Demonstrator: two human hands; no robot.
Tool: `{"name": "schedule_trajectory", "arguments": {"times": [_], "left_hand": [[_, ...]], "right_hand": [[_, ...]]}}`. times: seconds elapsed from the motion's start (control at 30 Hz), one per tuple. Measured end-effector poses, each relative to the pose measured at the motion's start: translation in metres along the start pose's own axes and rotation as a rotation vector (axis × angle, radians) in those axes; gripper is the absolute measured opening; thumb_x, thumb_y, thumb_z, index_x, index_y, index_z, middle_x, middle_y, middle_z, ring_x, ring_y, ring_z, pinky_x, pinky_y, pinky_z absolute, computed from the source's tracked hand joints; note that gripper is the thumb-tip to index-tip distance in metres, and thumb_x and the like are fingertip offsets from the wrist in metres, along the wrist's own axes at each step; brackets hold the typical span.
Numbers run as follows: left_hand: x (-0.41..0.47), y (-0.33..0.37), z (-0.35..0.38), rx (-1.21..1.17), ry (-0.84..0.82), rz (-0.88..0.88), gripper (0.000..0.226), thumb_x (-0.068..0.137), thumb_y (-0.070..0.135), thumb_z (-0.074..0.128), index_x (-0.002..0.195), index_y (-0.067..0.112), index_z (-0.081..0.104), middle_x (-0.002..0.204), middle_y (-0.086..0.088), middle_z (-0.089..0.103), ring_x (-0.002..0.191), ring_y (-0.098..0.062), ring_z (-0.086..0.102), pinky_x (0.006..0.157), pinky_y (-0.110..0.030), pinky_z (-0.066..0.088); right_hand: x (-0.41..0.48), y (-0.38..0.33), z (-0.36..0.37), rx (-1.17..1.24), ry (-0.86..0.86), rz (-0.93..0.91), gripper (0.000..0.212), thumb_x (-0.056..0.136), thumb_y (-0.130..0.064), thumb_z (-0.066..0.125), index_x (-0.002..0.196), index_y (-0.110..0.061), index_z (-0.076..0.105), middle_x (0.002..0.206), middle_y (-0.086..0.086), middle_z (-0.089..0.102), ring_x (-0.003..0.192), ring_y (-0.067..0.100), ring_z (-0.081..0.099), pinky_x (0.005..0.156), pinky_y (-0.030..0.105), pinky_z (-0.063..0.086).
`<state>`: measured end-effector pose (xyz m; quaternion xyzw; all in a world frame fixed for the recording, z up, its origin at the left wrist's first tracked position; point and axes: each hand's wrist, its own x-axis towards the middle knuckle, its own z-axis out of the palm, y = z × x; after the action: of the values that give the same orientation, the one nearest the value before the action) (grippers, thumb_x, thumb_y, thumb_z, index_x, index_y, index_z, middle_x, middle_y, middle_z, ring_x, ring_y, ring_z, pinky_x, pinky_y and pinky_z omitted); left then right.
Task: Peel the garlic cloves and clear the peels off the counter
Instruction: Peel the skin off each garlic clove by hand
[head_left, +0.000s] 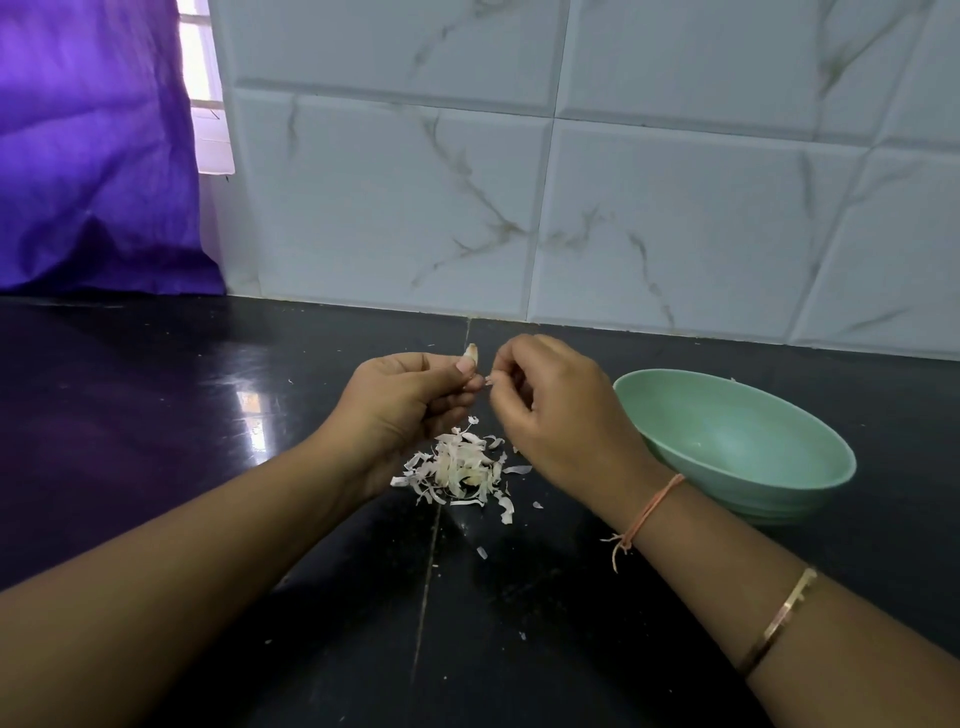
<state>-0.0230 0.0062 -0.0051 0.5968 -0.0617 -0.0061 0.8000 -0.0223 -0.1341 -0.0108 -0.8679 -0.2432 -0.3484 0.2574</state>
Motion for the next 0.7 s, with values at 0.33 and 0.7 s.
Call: {"name": "schedule_trajectory", "arguments": {"times": [0.33, 0.7], "left_hand": [[0.0010, -0.0026, -0.0018, 0.031, 0.052, 0.074, 0.007, 0.080, 0.001, 0.064, 0.084, 0.006, 0.067, 0.065, 0.002, 0.069, 0.058, -0.002, 0.062, 0.058, -0.013, 0.051], [0.0022, -0.0051, -0.0004, 0.084, 0.026, 0.084, 0.010, 0.075, 0.004, 0.068, 0.085, 0.006, 0.069, 0.077, -0.008, 0.068, 0.072, -0.010, 0.062, 0.065, -0.016, 0.051]], "right_hand": [[0.0011, 0.0021, 0.0010, 0.186, 0.086, 0.087, 0.015, 0.082, -0.001, 0.054, 0.079, -0.012, 0.064, 0.073, 0.001, 0.064, 0.068, 0.016, 0.062, 0.064, 0.038, 0.050], [0.0024, -0.0009, -0.0005, 0.440, 0.115, 0.163, 0.006, 0.080, -0.006, 0.069, 0.080, -0.008, 0.064, 0.080, -0.002, 0.068, 0.067, 0.006, 0.061, 0.062, 0.018, 0.052]]}}
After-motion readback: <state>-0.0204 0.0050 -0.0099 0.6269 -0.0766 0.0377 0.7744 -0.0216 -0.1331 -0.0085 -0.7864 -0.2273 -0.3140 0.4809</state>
